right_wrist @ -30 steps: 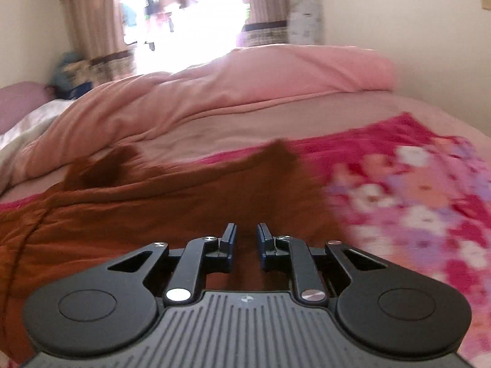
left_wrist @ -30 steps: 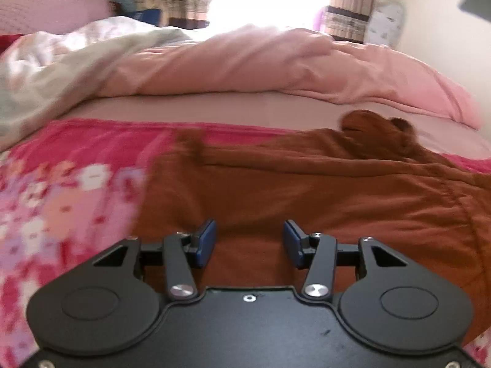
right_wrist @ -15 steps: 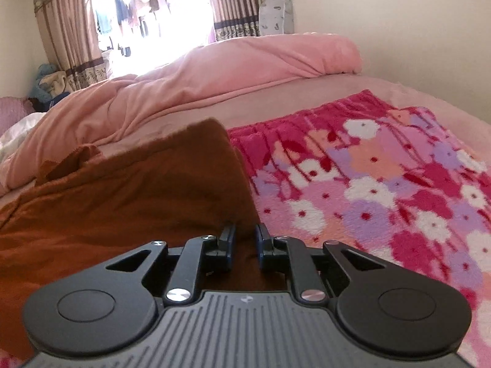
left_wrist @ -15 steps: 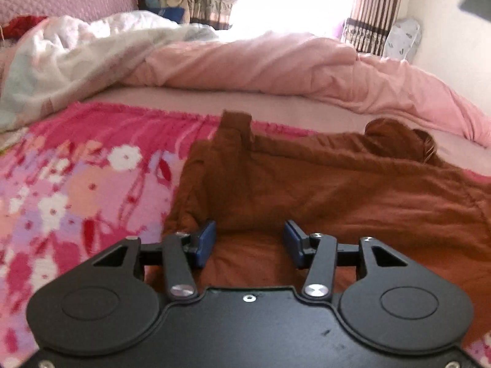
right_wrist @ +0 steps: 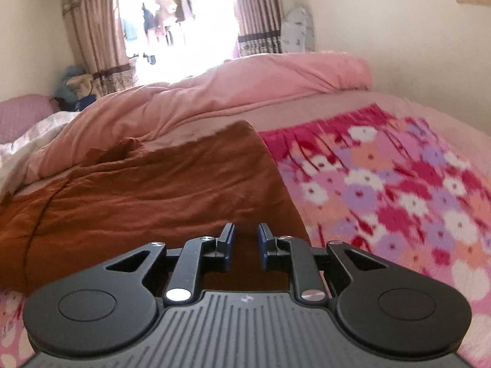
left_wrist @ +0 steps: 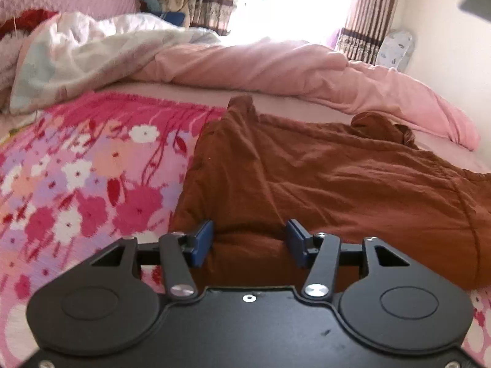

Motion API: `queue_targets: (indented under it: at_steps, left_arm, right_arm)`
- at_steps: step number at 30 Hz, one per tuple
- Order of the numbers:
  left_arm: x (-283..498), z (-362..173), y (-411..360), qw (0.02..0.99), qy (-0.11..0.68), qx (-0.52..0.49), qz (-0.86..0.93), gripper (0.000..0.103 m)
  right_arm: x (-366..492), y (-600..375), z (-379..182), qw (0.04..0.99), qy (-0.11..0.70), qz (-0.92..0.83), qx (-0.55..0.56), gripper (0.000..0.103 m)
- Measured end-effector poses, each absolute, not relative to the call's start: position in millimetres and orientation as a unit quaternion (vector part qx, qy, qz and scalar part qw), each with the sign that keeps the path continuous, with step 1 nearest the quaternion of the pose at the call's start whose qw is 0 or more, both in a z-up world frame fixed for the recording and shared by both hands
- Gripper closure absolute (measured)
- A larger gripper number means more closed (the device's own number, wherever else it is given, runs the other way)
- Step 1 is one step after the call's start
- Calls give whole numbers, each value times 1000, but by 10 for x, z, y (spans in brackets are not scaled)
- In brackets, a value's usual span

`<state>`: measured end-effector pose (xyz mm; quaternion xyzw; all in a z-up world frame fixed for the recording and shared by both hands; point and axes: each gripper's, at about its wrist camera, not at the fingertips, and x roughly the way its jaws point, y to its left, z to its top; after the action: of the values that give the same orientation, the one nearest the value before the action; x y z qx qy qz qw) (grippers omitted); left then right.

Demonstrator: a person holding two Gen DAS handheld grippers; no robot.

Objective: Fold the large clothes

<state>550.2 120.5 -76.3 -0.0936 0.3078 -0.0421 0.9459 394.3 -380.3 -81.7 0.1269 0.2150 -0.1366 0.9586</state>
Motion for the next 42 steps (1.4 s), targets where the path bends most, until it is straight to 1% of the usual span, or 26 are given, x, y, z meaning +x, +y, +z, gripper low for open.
queue_targets:
  at_steps: [2, 4, 9, 11, 12, 13, 15, 18, 20, 22, 25, 28, 32, 35, 39, 42]
  left_arm:
    - [5537, -804, 1250, 945, 306, -110, -44, 49]
    - [5532, -823, 1271, 945, 302, -114, -47, 49]
    - [5499, -735, 1290, 943, 306, -122, -41, 49]
    - [5383, -603, 1326, 942, 305, -137, -42, 48]
    - [5326, -565, 1353, 939, 307, -145, -46, 44]
    - [5270, -538, 1375, 937, 310, -151, -51, 42]
    - [5129, -518, 1428, 935, 308, -166, -62, 41]
    - [4950, -569, 1537, 930, 308, -193, -50, 39]
    - [4855, -643, 1620, 924, 304, -228, -45, 38]
    - [4819, -742, 1695, 911, 308, -271, -35, 37]
    - [4816, -934, 1774, 886, 311, -343, -38, 37]
    - [4880, -1079, 1795, 868, 311, -384, -38, 37]
    - [4995, -1170, 1815, 855, 306, -418, -37, 37]
    - [5098, -1171, 1829, 852, 299, -429, -33, 35]
    - [5215, -1229, 1850, 835, 281, -472, -31, 32]
    - [5282, -1241, 1818, 834, 264, -483, -26, 31]
  right_arm:
    - [3962, -3841, -908, 956, 216, -140, 139, 83]
    - [3945, -3838, -962, 956, 211, -146, 140, 88]
    - [3891, -3778, -928, 953, 212, -162, 145, 88]
    - [3886, -3707, -817, 949, 212, -177, 152, 81]
    - [3885, -3630, -735, 948, 209, -182, 155, 80]
    - [3882, -3555, -674, 951, 204, -171, 159, 80]
    - [3902, -3315, -553, 960, 189, -133, 161, 78]
    - [4012, -2862, -434, 969, 181, -91, 143, 71]
    - [4107, -2571, -399, 972, 176, -68, 136, 57]
    - [4211, -2322, -399, 974, 172, -47, 137, 51]
    - [4395, -2027, -457, 974, 178, -34, 133, 51]
    - [4546, -1817, -554, 972, 195, -39, 122, 50]
    - [4681, -1727, -746, 968, 222, -55, 107, 50]
    - [4687, -1733, -837, 967, 227, -52, 104, 49]
    - [4689, -1721, -843, 968, 223, -50, 104, 49]
    - [4691, -1721, -834, 967, 224, -50, 107, 49]
